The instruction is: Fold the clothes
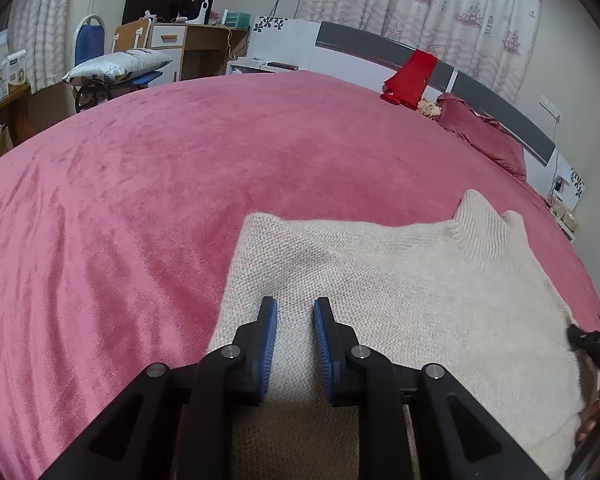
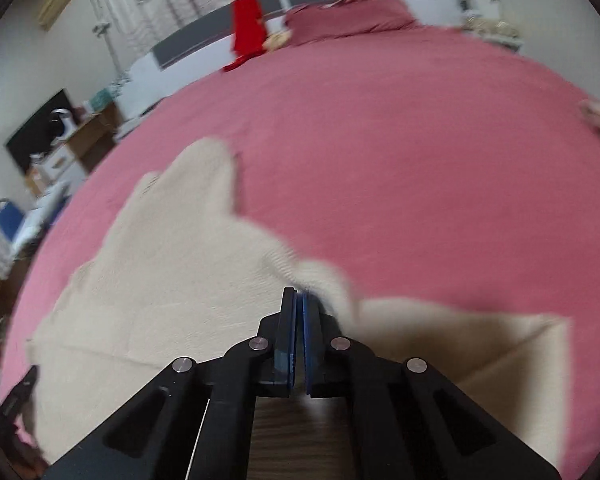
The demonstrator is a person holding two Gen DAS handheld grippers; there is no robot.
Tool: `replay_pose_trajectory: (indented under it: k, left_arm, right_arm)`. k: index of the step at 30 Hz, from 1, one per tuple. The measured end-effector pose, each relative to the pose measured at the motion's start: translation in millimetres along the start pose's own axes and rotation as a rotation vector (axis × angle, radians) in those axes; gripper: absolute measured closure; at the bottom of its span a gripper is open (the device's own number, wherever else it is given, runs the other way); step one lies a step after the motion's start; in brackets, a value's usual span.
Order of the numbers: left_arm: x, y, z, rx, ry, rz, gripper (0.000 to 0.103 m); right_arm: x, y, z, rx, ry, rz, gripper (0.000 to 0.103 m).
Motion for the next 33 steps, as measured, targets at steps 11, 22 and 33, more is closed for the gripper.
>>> replay_pose_trajectory:
  k: [11, 22, 33]
  left_arm:
    - [-1.8, 2.4, 0.6, -0.018, -0.004, 0.012, 0.084]
    - [-2.1, -4.4, 3.8, 0.03, -0.017, -0.007, 0.084]
    - [-3.4, -1.1, 2.6, 0.018, -0.018, 0.01, 0.083]
  right_arm:
    - [30.6, 60.6, -22.1, 0.007, 0.079, 0.214, 0.096]
    - [25.8, 6.0, 40.7, 0.028, -0.075, 0.032, 0.089]
    - [-7.9, -45.2, 31.8, -0.011, 0.02, -0.038, 0.102]
Point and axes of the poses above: each gripper's, at about its wrist camera, not at the fingertips, and z roughly against the way its jaws point, y to its left, x to its top, the point moved 1 cm from there along -z, roughly the way its jaws point, and after that the axes turned 9 degrees about z, right-handed, at the moved point
